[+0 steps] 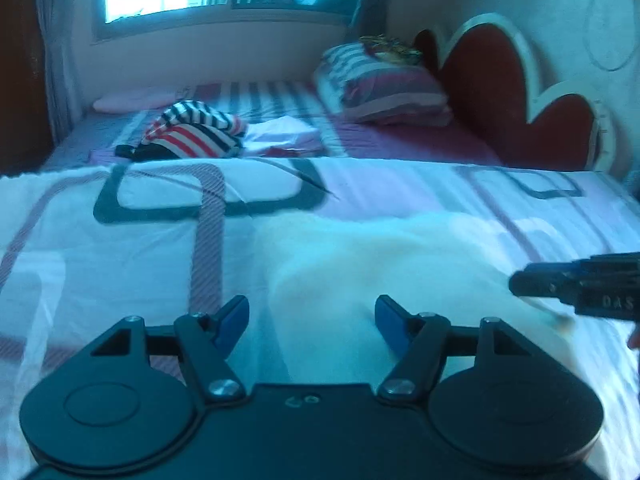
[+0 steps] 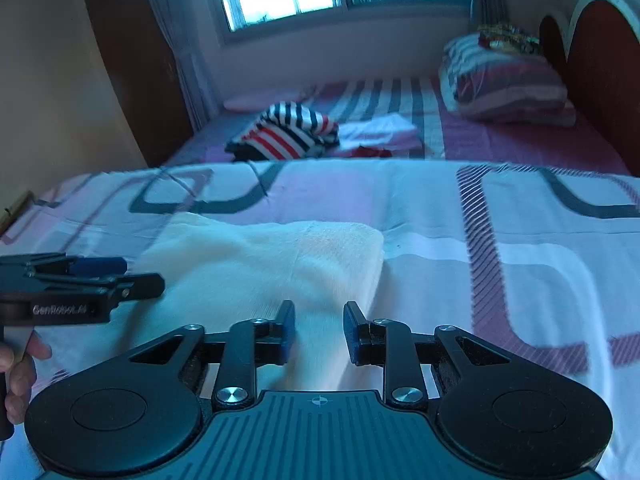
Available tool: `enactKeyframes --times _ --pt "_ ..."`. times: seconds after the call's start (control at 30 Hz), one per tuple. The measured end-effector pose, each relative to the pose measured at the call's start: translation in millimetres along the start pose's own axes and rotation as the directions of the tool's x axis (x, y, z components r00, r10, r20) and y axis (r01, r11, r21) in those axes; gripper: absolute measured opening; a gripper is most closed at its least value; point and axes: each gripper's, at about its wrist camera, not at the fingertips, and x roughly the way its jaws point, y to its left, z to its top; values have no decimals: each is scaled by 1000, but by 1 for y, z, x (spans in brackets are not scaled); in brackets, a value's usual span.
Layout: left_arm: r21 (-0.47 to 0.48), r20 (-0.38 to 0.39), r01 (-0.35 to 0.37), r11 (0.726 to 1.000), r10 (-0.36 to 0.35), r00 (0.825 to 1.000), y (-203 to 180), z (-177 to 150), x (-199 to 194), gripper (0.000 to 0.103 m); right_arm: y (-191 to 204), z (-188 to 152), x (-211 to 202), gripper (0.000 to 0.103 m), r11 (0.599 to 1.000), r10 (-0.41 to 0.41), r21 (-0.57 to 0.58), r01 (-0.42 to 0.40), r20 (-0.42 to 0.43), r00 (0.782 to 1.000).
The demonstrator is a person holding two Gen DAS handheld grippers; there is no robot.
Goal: Fold small clothes
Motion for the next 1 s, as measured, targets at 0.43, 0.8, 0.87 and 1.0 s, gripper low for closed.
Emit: enactKeyframes --times 0.43,0.8,0.87,1.0 --pt "-35 -6 25 999 -25 1000 -5 -49 -54 69 12 -60 -65 26 994 71 85 -68 -29 997" --pt "-41 -63 5 999 -8 998 -10 -102 -71 72 45 -111 -74 26 999 13 -33 -18 -146 989" --pt "-26 -49 2 1000 -3 999 -10 -95 -76 69 45 -111 -77 26 998 3 -60 -11 -142 990" --pt "-11 48 -3 1000 4 999 -11 -58 -74 66 40 -81 -86 26 998 -29 -48 29 16 999"
